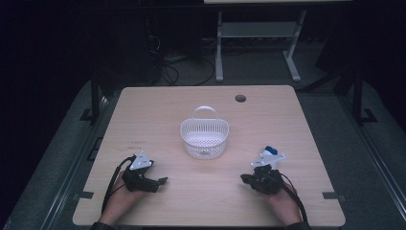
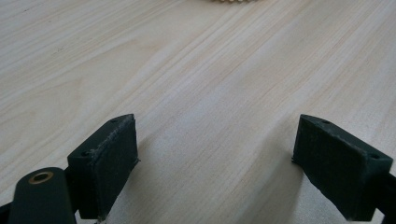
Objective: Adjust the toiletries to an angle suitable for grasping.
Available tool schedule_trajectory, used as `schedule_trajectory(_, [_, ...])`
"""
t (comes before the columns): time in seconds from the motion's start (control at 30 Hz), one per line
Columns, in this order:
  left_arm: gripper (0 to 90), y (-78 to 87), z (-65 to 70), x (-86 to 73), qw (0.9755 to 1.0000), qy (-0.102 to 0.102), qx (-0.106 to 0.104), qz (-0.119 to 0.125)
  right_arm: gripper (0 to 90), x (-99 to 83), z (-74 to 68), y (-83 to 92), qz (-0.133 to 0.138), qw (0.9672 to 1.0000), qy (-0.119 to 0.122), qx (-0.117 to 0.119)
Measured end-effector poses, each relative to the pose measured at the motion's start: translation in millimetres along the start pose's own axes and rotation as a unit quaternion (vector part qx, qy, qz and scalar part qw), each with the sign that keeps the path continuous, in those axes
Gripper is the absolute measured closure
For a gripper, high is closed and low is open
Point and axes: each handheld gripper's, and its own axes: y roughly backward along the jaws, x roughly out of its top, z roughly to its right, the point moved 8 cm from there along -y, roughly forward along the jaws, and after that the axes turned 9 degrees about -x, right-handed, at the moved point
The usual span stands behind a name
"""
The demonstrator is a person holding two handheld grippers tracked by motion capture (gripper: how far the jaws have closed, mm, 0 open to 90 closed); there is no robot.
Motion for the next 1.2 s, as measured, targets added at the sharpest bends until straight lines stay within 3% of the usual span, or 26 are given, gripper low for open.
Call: schedule_trajectory(1.2, [12.8,0.0,0.2,-0.1,1.0,0.001,0.0,0.0,89.6,-44.7,28.2,39.7,-0.004,0.999,-0.034,-0.028])
